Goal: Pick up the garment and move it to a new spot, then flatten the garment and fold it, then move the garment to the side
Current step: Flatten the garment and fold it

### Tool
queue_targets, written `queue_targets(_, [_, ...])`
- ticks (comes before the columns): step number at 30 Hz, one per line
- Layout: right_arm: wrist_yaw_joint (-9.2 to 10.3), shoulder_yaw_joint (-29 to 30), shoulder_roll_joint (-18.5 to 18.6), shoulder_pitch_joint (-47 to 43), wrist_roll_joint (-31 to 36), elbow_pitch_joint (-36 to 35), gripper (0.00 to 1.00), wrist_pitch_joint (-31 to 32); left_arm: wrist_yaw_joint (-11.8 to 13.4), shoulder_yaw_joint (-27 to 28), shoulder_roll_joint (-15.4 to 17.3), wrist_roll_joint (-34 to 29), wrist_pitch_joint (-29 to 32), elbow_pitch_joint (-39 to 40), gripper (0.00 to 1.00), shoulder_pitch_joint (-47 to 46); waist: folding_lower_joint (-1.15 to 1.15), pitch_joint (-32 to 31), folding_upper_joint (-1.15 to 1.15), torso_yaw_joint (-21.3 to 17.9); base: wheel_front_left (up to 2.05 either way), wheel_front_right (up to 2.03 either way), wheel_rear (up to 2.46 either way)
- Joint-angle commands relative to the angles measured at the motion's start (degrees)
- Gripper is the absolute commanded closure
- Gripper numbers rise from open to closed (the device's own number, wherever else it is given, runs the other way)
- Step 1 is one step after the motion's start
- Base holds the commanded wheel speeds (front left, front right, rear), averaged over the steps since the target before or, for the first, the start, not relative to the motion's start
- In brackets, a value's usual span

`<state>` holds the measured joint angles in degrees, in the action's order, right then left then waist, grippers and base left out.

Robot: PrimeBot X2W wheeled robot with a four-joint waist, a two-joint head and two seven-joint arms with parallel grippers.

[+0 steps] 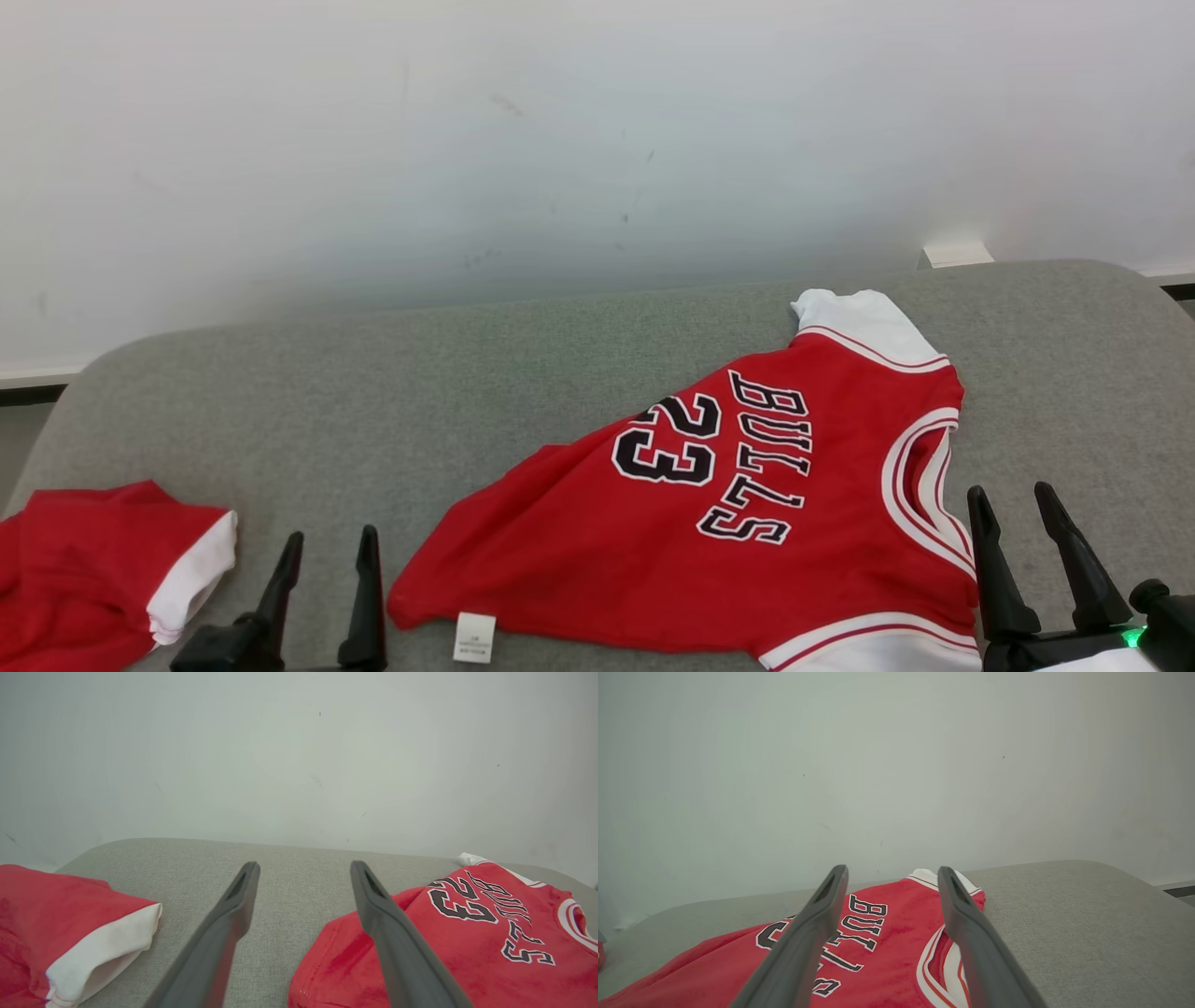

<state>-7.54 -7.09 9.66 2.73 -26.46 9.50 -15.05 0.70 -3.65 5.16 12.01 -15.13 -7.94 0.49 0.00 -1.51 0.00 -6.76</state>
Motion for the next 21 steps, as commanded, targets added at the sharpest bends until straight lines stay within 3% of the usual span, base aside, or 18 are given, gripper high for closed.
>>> queue_targets(1, [0.11, -0.2, 0.2, -0.7, 0.6, 0.2, 0.0, -0.1, -0.3, 0.8, -0.2, -0.7, 0.0, -0.5, 0.0, 0.7, 0.0, 0.0, 0.0, -0.2, 0.0, 0.0, 0.0])
queue_targets(14, [0.11, -0.7, 1.8, -0.3, 0.5, -1.2, 0.0, -0.2, -2.5, 2.8, -1.7, -3.1, 0.0, -1.7, 0.0, 0.2, 0.0, -0.2, 0.0, -0.7, 0.0, 0.0, 0.0])
queue_targets(21, [0.11, 1.9, 7.9, -3.3, -4.4, -2.2, 0.0, 1.8, -5.3, 2.4, -1.0, -1.6, 0.0, -2.8, 0.0, -0.5, 0.0, 0.5, 0.0, -1.0, 0.0, 0.0, 0.0])
